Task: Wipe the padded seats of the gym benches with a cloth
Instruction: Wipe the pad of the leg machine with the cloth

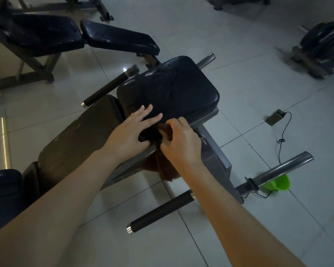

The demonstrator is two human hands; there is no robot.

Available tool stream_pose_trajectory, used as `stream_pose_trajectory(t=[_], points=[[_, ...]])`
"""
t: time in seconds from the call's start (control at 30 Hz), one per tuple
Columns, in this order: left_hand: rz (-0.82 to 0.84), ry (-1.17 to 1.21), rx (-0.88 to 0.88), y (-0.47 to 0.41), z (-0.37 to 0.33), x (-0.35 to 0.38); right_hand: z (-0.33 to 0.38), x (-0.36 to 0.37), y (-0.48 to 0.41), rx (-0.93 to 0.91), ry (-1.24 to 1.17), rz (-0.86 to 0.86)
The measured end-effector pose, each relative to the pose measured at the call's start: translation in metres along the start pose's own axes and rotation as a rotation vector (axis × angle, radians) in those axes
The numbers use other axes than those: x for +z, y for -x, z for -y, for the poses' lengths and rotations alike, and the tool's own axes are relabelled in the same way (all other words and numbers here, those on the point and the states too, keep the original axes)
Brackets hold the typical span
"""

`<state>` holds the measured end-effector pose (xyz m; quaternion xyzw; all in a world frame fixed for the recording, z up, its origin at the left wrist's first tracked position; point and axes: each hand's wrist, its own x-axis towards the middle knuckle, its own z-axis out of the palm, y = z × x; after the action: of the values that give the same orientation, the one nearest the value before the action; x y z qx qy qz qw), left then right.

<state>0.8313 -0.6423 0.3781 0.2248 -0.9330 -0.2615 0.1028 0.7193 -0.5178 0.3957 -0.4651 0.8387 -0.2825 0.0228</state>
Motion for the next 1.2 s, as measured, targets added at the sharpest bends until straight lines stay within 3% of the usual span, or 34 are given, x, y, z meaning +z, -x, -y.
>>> stream_pose_trajectory(t=[0.2,0.27,0.47,0.67,0.87,1.03,1.2], points=[[0.031,-0.015,-0.002,-0.003,-0.002,-0.003,-0.037,-0.023,-0.023,0.286,-0.013,-0.194],[0.026,-0.014,0.001,-0.001,-0.002,-0.002,-0.023,-0.012,-0.015,0.304,-0.071,-0.183],[0.014,-0.006,0.001,0.0,0.004,-0.001,-0.011,-0.005,-0.004,0.122,-0.017,-0.061],[0.013,-0.003,0.004,-0.003,0.0,0.001,-0.04,-0.026,-0.029,0.379,-0.087,-0.213],[0.027,-0.007,-0.007,-0.003,0.002,-0.002,0.015,0.011,-0.002,0.139,-0.093,-0.026],[0.071,-0.015,-0.032,-0.002,0.0,-0.008,0.002,-0.006,-0.005,0.032,0.01,0.014],[0.075,-0.023,-0.041,-0.003,-0.003,-0.008,-0.042,-0.037,-0.036,0.382,-0.028,-0.22]])
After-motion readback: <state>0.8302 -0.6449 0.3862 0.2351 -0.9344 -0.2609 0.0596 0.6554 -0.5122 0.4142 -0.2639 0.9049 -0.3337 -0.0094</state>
